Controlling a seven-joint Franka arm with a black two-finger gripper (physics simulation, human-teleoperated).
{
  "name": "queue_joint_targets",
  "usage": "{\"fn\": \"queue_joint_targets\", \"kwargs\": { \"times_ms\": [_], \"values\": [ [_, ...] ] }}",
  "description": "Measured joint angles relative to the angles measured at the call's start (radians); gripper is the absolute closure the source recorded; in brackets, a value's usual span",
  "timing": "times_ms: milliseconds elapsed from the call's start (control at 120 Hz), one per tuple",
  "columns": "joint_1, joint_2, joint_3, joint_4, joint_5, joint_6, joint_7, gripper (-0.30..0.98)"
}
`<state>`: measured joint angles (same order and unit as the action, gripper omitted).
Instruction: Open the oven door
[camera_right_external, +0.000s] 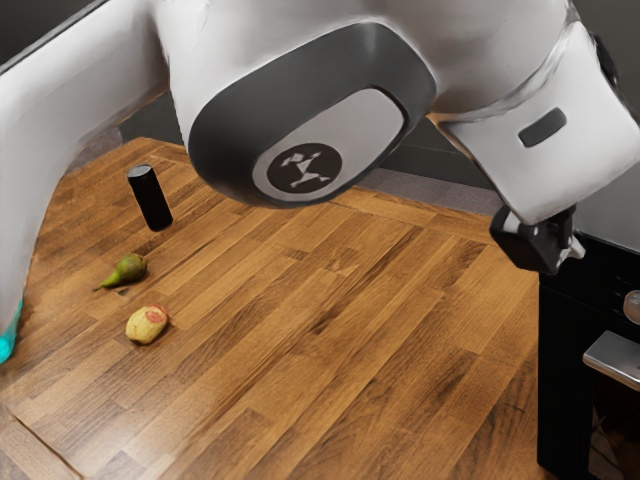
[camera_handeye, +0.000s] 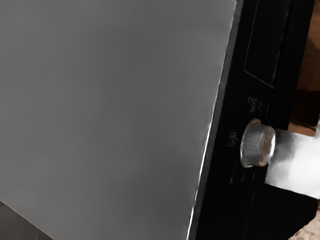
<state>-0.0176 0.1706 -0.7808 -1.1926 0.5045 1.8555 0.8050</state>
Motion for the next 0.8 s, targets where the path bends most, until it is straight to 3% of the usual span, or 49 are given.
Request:
{"fn": "queue_joint_targets", "kwargs": {
  "times_ms": [67,133,308,450,633,800],
  "values": [
    [-0.027,-0.106,-0.009,-0.115,-0.033,-0.002,0.024,0.02],
    [-0.052,-0.110,-0.037,-0.190,-0.066,0.019,0.043,0.02],
    [-0.021,0.090,-0.089,-0.180,-0.047,0.079,0.081,0.02],
    [-0.020,0.161,-0.093,-0.151,-0.020,0.103,0.102,0.02],
    [-0.020,0.070,-0.164,-0.172,0.026,0.064,0.097,0.02],
    [-0.018,0.043,-0.170,-0.233,-0.028,0.042,0.089,0.02]
  ]
}}
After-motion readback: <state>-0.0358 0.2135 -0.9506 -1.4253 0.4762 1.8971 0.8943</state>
